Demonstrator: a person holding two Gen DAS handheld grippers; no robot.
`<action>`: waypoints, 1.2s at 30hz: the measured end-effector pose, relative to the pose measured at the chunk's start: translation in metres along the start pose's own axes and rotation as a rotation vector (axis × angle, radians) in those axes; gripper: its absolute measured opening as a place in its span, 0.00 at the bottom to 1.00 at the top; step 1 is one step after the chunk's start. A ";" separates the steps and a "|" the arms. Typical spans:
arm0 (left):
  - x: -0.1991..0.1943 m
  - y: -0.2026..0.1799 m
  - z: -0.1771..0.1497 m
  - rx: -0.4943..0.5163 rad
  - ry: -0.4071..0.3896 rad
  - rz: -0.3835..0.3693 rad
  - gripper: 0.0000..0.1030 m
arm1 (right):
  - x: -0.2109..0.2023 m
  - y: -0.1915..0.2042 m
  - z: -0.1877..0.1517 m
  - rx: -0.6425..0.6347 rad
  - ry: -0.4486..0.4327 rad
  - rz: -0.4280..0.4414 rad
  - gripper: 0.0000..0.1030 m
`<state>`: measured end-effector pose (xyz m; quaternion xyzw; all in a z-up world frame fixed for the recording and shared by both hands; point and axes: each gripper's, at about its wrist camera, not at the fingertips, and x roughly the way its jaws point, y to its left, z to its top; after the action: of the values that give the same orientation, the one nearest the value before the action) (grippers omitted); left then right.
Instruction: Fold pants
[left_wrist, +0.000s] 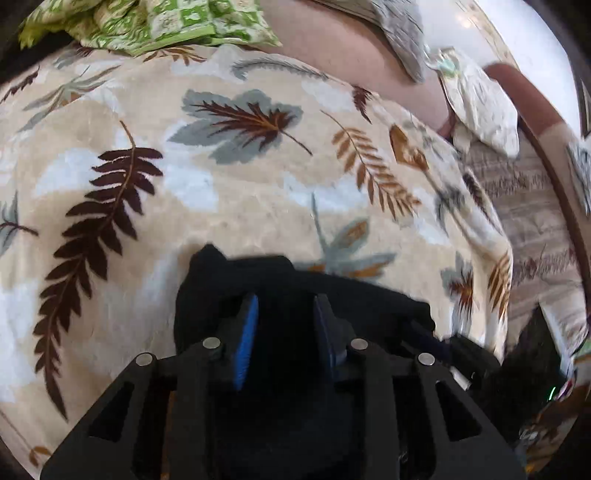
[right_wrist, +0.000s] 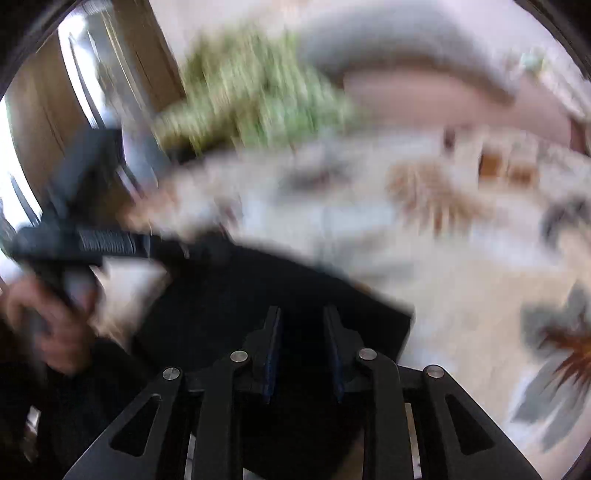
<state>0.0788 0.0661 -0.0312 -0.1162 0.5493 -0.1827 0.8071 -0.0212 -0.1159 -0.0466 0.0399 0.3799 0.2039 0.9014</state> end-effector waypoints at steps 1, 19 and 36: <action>0.005 0.003 0.002 -0.020 0.010 -0.004 0.28 | 0.000 0.001 0.002 -0.005 0.006 -0.005 0.19; -0.013 0.002 -0.025 -0.091 -0.006 -0.016 0.43 | -0.014 -0.001 -0.004 0.047 0.024 -0.029 0.24; -0.066 0.002 -0.049 -0.120 -0.159 -0.054 0.51 | -0.066 -0.003 -0.022 0.210 -0.090 0.077 0.45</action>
<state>0.0118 0.0967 0.0058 -0.1934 0.4901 -0.1613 0.8345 -0.0767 -0.1471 -0.0190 0.1579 0.3564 0.1953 0.9000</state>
